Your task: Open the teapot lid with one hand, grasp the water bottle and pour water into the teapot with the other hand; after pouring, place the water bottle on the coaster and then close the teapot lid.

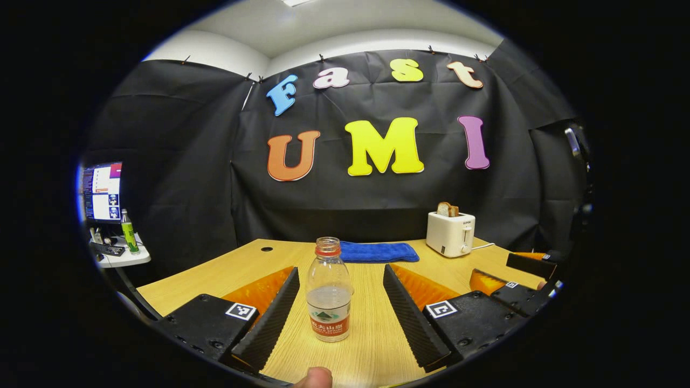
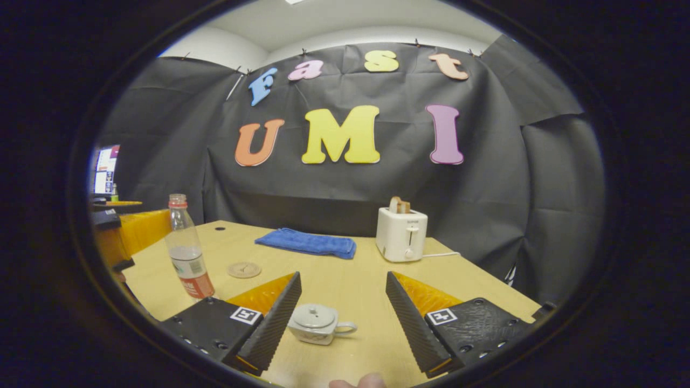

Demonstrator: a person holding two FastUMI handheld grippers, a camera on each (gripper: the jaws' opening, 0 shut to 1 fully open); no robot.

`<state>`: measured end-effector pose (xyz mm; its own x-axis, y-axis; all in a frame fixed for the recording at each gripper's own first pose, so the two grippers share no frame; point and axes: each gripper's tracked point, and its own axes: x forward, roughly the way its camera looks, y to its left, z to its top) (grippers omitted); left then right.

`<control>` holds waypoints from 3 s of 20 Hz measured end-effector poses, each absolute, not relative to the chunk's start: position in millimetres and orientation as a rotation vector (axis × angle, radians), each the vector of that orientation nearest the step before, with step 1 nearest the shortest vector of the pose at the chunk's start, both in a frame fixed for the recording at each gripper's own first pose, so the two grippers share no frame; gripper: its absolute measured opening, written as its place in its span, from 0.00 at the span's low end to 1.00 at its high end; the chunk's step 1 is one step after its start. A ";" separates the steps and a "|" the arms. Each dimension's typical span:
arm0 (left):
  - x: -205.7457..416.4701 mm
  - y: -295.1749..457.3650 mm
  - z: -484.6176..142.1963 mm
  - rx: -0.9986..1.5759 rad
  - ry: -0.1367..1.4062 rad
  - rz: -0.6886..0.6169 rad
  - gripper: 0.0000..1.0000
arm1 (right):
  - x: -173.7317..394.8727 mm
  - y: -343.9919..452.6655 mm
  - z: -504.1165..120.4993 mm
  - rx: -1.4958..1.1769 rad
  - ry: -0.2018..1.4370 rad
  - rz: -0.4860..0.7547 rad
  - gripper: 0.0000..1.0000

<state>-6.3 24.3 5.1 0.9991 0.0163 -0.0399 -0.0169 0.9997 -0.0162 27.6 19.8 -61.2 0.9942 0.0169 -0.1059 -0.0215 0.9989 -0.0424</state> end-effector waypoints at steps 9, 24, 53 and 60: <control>-3.4 32.2 1.6 -0.013 0.052 0.024 0.98 | 47.0 34.5 -100.0 -0.052 0.198 0.025 0.97; -0.8 39.1 -2.7 -0.022 0.069 0.031 0.98 | 61.7 55.9 -112.8 -0.122 0.247 0.079 0.06; 24.4 35.0 -117.0 -0.073 0.288 -0.017 0.99 | 44.8 22.5 -66.2 -0.092 0.158 0.119 0.00; 37.3 38.5 -121.1 -0.055 0.283 -0.021 0.99 | 41.0 16.4 -68.1 -0.099 0.161 0.115 0.00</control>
